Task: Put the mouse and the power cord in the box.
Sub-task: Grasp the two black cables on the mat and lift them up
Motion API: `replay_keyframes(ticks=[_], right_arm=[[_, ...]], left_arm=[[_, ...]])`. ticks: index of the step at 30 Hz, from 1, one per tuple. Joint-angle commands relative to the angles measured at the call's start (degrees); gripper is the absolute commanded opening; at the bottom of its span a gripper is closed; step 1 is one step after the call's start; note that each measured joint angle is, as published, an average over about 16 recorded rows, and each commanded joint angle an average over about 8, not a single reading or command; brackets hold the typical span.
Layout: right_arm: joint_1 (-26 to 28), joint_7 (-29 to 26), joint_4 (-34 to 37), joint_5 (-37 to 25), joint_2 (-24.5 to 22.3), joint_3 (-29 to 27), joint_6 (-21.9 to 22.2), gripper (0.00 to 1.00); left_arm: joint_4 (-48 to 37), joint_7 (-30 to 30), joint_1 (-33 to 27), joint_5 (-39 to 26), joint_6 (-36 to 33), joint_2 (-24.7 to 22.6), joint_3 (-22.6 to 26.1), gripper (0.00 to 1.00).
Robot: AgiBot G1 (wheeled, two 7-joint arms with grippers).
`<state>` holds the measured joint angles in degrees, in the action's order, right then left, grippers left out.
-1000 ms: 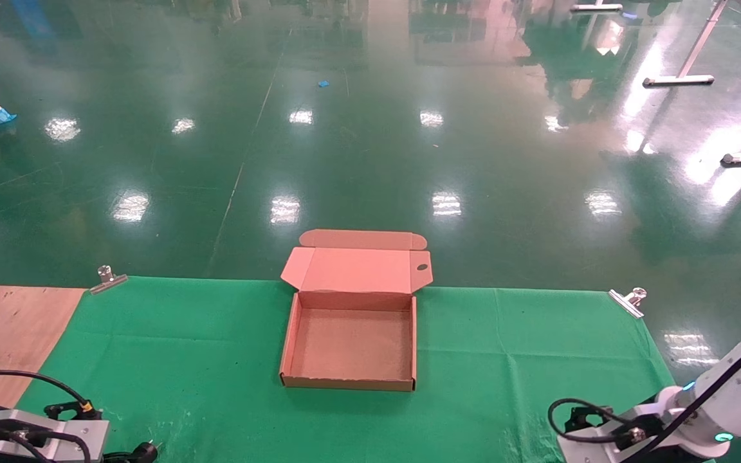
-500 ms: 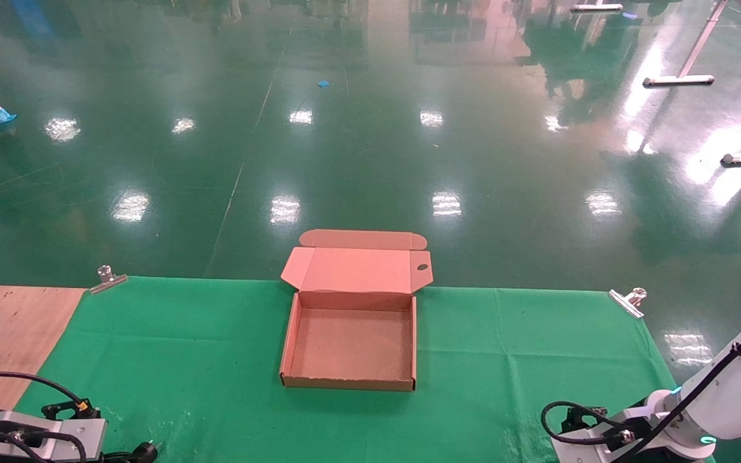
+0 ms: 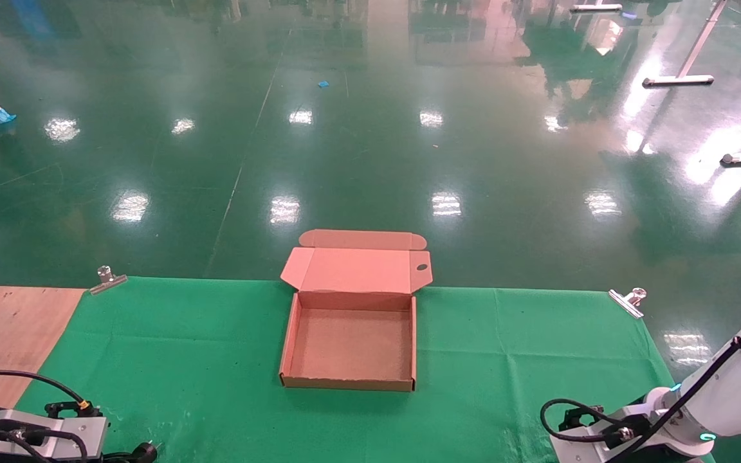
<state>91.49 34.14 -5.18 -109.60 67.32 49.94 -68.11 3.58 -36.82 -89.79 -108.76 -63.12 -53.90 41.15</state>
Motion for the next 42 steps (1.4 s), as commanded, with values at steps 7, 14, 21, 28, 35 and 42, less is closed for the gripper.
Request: replay_keyframes(ticks=[7,14,21,28,35,42], right_arm=[[0.5,1.1,1.9,0.1,0.5,-0.1,0.2,0.00],[0.7,1.6,2.9,0.1,0.8,-0.1,0.3,0.00],[0.9,2.0,3.6,0.2,1.0,-0.1,0.1,0.00],[1.8,2.5,3.9,0.6,0.8,-0.4,-1.0,0.00],[4.9,3.5,3.4,1.7,-0.4,-1.2,-4.0,0.00],[10.4,4.4,1.9,3.3,-1.9,-2.3,-8.6,0.00]], left_arm=[[-1.4,-0.7,-0.4,0.1,0.3,0.0,-0.1,0.00],[-2.2,-0.9,-0.7,0.2,0.7,0.3,-0.2,0.00],[-2.6,-1.5,-0.9,0.2,0.5,0.5,-0.2,0.00],[-2.7,-2.2,-1.2,0.3,-0.2,0.9,-0.2,0.00],[-1.7,-3.3,-4.0,0.1,-2.6,1.8,-0.1,0.00],[0.9,-4.3,-9.2,-0.2,-7.2,1.9,0.1,0.00]])
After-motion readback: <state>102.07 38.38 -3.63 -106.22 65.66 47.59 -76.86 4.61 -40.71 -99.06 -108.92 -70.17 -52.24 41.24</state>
